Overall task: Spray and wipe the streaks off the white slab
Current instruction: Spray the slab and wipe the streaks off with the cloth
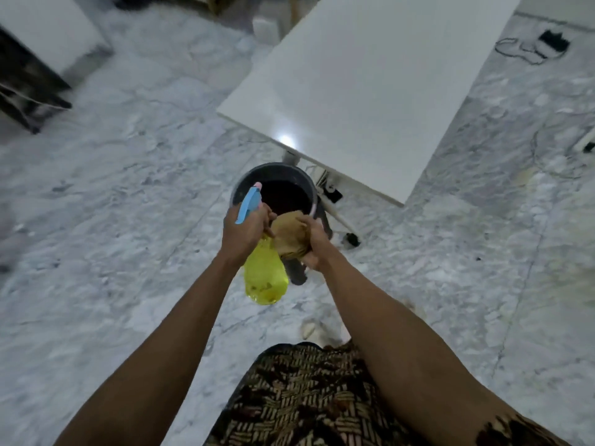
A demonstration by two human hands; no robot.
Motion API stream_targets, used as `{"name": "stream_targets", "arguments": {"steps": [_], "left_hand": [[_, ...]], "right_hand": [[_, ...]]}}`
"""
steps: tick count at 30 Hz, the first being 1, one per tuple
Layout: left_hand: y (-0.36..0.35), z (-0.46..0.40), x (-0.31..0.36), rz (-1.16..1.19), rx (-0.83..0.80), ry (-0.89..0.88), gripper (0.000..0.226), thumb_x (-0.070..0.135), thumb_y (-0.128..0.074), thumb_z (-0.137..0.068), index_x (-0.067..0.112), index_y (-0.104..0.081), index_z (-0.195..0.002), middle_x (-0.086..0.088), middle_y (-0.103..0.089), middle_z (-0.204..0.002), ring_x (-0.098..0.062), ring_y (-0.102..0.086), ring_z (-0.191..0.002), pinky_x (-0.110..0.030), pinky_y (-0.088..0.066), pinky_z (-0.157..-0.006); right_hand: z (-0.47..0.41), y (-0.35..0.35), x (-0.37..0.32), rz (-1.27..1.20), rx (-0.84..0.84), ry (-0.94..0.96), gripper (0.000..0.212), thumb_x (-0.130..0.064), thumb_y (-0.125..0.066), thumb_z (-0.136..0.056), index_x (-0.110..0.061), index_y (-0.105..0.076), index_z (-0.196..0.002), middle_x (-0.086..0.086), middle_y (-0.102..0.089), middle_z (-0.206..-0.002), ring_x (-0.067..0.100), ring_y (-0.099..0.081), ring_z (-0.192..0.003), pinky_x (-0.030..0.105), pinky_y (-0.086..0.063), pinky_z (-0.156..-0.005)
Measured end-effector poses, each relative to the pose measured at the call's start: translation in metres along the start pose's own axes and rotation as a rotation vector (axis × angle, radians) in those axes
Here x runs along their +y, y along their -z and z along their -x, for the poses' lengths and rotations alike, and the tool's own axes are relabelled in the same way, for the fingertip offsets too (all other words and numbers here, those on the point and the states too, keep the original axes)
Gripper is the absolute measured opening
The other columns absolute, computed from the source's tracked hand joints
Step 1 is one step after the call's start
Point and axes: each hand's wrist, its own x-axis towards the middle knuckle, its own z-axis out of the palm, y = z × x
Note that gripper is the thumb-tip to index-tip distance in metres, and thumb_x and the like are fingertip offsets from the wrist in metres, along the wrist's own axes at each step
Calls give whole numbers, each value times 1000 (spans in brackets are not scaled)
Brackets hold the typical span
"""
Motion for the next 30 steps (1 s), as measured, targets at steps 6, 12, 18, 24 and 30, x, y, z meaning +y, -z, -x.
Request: {"name": "stream_targets", "arguments": {"steps": [6,12,18,24,30], "left_hand": [[75,13,-38,30,204,9,14,21,-60,-94,17,-72,-88,-14,-73,-83,-27,-76,-73,-43,-61,-70],[134,-13,-66,130,332,60,17,23,-61,-98,24,-70,-113,8,-74,-96,-26,-73,-99,-43,-54,-91],[200,-75,-88,140,389,145,23,31,-66,-101,8,-66,-108,-2,-78,-82,-27,-76,-91,-44,-57,-85],[284,-146,-97,56,393,217,37,38,-65,-102,3,-73,-96,-22,-77,-92,-36,-74,-91,-52,-57,-85],[368,-217,-99,43,431,283,38,40,-64,-103,7,-77,-88,-3,-72,-79,-11,-61,-67,-29,-45,-63]], "right_hand": [[7,-83,12,345,-102,-105,33,-31,-46,-103,-6,-66,-102,10,-72,-88,24,-69,-74,32,-56,-64],[-31,-149,14,461,-143,-139,45,-39,-50,-100,-3,-65,-123,15,-71,-118,29,-67,-100,38,-55,-83],[-101,-215,36,565,-73,-211,39,-36,-54,-98,-4,-68,-116,13,-72,-115,28,-67,-105,47,-51,-100],[-174,-317,60,631,33,-204,41,-22,-38,-108,3,-46,-140,16,-55,-134,29,-53,-114,33,-47,-81],[-247,-386,82,605,-24,-229,42,-26,-43,-106,-2,-49,-140,16,-60,-136,29,-62,-109,43,-54,-85]]}}
